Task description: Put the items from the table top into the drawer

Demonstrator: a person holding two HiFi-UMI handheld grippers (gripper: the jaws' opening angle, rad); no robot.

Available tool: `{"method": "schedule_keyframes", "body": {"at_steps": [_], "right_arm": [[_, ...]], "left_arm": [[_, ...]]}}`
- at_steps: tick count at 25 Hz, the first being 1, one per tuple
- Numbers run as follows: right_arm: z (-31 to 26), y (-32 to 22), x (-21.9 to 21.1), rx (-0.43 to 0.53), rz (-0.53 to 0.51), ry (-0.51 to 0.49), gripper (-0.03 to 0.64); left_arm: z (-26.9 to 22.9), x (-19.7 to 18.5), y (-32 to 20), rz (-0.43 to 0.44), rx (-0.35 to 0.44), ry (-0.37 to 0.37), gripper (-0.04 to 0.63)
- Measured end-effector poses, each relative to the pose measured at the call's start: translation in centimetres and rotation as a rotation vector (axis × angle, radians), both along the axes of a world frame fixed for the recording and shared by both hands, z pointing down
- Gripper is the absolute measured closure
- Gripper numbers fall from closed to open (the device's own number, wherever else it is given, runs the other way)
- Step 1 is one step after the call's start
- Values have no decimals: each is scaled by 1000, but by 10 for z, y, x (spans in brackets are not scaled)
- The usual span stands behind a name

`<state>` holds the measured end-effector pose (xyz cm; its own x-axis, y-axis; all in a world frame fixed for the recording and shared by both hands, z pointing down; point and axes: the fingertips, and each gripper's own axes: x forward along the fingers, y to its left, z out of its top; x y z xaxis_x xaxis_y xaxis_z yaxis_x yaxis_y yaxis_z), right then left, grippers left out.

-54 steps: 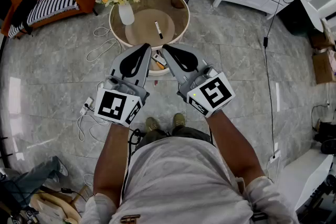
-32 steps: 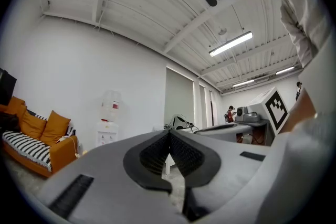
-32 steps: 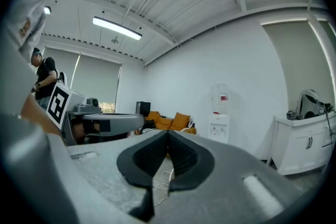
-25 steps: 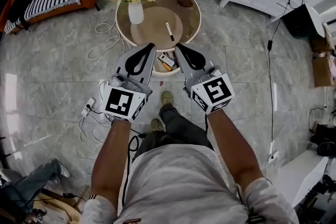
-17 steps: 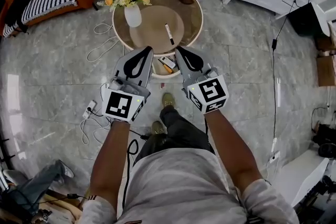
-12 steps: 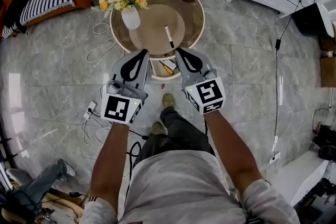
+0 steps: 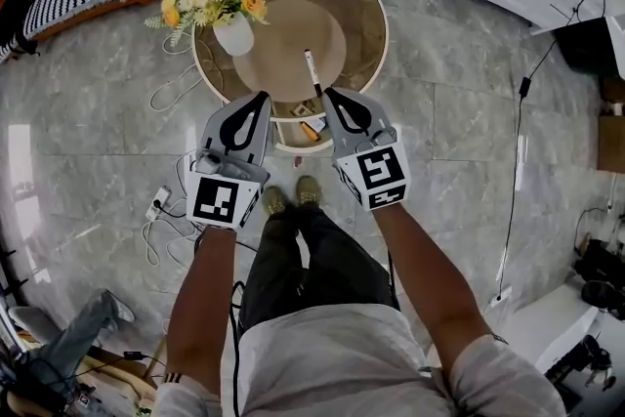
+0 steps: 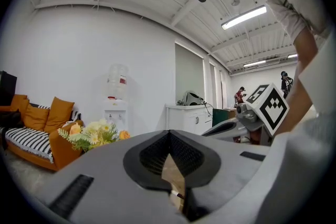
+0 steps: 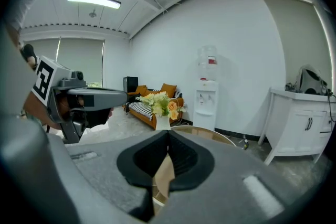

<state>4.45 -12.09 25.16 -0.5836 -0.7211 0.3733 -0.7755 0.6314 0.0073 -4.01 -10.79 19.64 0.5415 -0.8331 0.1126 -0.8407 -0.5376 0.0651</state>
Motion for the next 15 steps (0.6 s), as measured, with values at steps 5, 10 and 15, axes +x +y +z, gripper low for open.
{"method": "schedule_keyframes", "body": {"at_steps": [5,10,15], "right_arm": [[41,-20,-6,-35,17,18,615],[89,-41,0,-88,77,40,615],[143,-56,0,-171,125,65,614]], "left_arm": [[49,1,-17,24,-49,11,595],[94,4,-33,50,-90,18,595],[133,5,-46,67,-126,19,595]]}}
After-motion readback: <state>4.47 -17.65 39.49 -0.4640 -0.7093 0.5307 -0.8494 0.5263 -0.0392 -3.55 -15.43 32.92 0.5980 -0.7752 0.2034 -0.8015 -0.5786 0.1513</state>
